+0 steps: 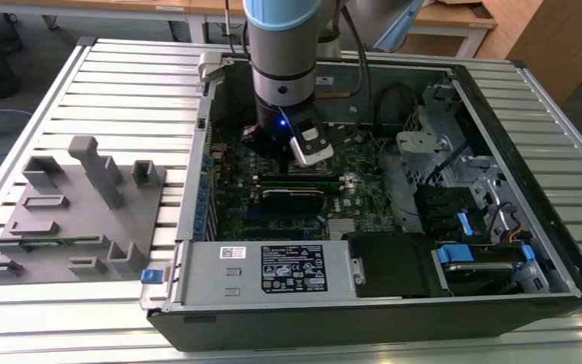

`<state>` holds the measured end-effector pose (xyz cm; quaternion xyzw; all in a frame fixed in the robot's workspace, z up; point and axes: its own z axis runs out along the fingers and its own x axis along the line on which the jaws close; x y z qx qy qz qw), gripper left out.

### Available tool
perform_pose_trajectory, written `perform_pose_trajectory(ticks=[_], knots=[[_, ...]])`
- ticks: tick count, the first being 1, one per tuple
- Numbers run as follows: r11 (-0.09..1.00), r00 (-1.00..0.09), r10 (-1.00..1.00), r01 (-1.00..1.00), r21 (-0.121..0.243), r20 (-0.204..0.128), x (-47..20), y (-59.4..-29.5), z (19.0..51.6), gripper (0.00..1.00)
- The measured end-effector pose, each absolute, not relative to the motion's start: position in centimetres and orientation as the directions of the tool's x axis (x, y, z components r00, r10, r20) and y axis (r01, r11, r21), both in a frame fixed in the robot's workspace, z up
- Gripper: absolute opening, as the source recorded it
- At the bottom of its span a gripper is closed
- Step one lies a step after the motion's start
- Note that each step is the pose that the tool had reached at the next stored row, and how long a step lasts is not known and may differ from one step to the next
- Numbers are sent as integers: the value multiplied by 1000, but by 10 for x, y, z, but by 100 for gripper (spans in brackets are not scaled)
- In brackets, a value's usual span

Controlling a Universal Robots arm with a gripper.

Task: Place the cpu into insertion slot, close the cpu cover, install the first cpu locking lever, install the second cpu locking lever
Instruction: 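Install the second cpu locking lever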

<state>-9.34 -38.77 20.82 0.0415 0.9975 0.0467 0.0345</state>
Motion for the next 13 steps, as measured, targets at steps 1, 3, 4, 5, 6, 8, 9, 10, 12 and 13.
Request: perform_pose_trajectory(ticks=[1, 3, 4, 5, 6, 8, 9, 10, 12, 13], knots=[[992, -994, 86, 79, 96, -65, -94, -388, 208, 11], [992, -994, 86, 79, 96, -65, -94, -389, 208, 11], [992, -994, 86, 80, 96, -65, -94, -389, 208, 11], [992, -994, 86, 80, 96, -65, -94, -389, 208, 11], [992, -994, 86, 80, 96, -65, -94, -390, 208, 11], [992, -994, 86, 79, 96, -65, -94, -391, 208, 11], [992, -994, 86, 79, 96, -65, -94, -392, 208, 11], [992, -994, 86, 79, 96, -65, -94, -392, 208, 11], [992, -994, 86, 80, 97, -65, -95, -394, 208, 11], [992, -994, 86, 79, 98, -65, -95, -394, 208, 11]])
